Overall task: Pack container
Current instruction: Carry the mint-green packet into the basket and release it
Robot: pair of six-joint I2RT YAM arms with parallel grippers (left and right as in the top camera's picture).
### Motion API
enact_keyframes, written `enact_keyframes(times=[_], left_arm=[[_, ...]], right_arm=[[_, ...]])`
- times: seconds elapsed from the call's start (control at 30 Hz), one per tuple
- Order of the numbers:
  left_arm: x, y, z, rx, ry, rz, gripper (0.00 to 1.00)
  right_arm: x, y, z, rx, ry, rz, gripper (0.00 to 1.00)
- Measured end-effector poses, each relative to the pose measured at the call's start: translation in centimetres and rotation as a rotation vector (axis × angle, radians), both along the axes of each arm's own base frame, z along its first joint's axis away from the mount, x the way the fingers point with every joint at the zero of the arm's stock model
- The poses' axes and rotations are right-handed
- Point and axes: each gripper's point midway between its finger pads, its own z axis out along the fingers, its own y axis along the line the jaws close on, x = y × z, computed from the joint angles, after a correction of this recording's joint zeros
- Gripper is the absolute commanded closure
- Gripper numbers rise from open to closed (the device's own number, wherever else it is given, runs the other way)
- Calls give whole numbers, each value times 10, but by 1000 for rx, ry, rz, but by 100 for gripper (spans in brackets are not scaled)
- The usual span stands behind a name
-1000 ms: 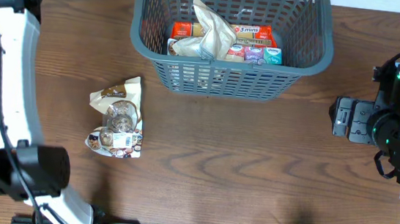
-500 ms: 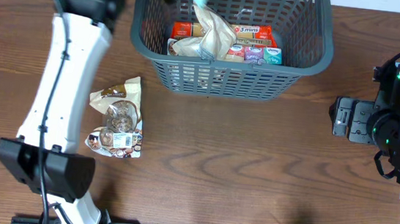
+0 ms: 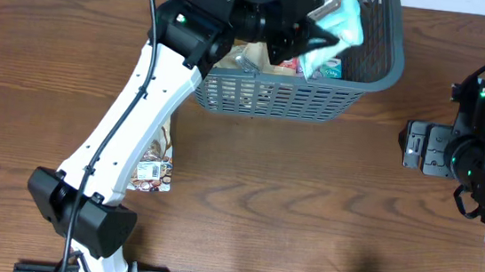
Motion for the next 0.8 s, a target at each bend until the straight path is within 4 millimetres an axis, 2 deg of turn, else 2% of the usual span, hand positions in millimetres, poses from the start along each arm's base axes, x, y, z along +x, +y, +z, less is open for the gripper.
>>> enact_keyframes(times=[0.1,0.33,0.43,0.57,0.67,0.73,0.8], left_arm=[[4,0,-7,11,9,6,35],[10,-2,-22,30,42,12,33],[10,-2,-24,35,47,12,26],[19,3,-27,57,37,61,25],[40,21,-31,92,18,165,25],[58,42,-33,103,29,249,25],[80,74,-34,94,70,357,26]], right_arm=[[-3,0,-2,0,14,0,1],[-4,0,-3,-1,22,0,1],[-4,0,-3,-1,22,0,1],[-4,0,-3,-1,22,0,1],[-4,0,-3,-1,22,0,1],[-4,0,-3,0,21,0,1],[-4,0,-2,0,18,0,1]])
